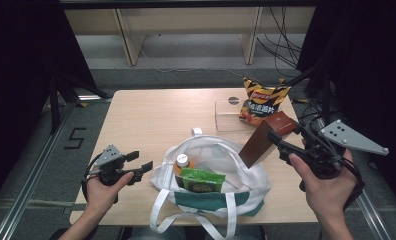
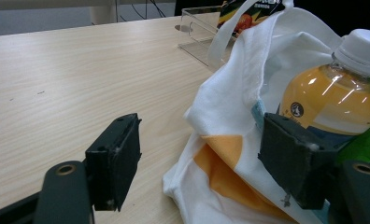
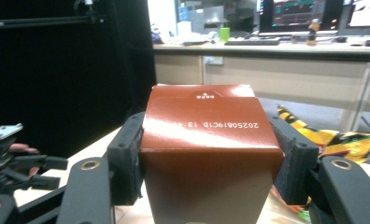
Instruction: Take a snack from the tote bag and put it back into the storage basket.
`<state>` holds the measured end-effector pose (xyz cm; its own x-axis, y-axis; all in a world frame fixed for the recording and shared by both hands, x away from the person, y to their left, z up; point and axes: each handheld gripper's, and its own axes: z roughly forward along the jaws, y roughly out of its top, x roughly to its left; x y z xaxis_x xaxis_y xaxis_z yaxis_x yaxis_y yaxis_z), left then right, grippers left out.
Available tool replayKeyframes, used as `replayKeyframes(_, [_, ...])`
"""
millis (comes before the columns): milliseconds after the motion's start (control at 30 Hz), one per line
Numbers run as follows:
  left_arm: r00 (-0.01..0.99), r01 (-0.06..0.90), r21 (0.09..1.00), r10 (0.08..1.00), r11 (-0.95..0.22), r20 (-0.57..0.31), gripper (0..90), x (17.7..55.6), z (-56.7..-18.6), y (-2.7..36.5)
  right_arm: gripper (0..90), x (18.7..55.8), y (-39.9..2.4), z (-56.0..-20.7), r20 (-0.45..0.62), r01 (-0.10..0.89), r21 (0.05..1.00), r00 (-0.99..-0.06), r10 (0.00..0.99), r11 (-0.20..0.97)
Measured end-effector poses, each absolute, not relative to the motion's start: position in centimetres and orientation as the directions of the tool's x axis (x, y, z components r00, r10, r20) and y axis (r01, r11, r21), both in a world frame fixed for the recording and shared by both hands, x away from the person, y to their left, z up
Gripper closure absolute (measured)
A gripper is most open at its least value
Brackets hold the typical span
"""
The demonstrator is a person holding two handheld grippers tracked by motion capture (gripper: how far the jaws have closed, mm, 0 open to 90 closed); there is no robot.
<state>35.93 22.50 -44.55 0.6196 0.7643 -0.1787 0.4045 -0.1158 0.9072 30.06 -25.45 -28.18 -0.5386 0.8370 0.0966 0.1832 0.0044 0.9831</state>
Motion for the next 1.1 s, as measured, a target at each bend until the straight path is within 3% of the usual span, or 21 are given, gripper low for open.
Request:
replayKeyframes(433, [0.614,0.405,0.908,0.768,-0.11,-0.181,28.7,35.9,-44.4,22.6,39.3,31.8,-28.1,-27.4,0.091,0.168,0.986,-0.443,0.892,-0.017])
replayKeyframes(1100, [0.612,0.406,0.908,0.769,-0.105,-0.185,28.7,35.9,-44.4,22.7,39.4,38.1,-30.0,-27.2,0.088,0.181,0.983,-0.28,0.956,-0.037])
